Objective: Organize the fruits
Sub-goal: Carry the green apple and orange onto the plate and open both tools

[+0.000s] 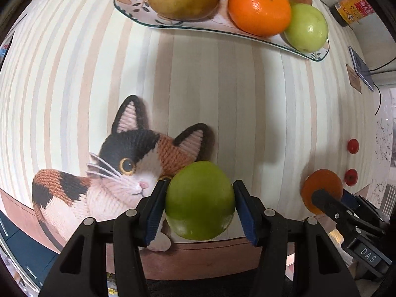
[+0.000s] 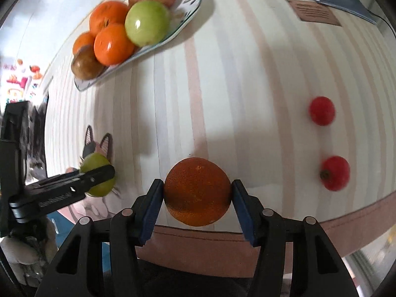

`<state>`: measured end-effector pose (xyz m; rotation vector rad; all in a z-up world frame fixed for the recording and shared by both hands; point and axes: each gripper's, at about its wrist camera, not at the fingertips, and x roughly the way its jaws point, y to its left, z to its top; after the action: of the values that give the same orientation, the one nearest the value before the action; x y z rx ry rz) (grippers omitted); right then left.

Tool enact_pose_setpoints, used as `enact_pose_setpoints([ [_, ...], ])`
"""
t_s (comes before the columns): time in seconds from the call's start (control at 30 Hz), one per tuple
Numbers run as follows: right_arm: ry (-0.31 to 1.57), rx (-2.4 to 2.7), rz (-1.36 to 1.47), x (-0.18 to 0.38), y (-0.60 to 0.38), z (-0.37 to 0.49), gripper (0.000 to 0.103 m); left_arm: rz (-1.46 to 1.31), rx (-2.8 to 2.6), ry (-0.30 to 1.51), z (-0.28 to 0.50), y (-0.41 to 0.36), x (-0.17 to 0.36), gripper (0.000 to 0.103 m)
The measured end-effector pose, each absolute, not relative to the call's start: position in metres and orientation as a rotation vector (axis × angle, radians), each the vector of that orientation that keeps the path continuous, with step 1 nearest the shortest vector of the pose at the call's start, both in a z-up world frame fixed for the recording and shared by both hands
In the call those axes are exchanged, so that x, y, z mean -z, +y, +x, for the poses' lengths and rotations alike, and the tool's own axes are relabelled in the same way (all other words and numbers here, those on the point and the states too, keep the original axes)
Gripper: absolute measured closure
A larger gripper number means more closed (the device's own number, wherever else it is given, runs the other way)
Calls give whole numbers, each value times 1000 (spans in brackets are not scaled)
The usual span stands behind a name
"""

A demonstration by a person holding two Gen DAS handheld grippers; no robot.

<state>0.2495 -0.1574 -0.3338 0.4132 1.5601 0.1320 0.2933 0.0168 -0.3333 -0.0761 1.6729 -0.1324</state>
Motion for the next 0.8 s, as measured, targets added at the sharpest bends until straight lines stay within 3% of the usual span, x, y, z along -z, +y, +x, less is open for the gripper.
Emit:
enact_pose_setpoints([
  [0.33,1588,-137,383,335,-160,250,44,-103,134,1649,289,38,328,51],
  [0.57,1572,-157,404,327,-157,260,45,-184,147,1567,320,57,278,51],
  [0.8,1440,-150,472,287,-176,312,45,-238,93,1453,386,97,233,51],
])
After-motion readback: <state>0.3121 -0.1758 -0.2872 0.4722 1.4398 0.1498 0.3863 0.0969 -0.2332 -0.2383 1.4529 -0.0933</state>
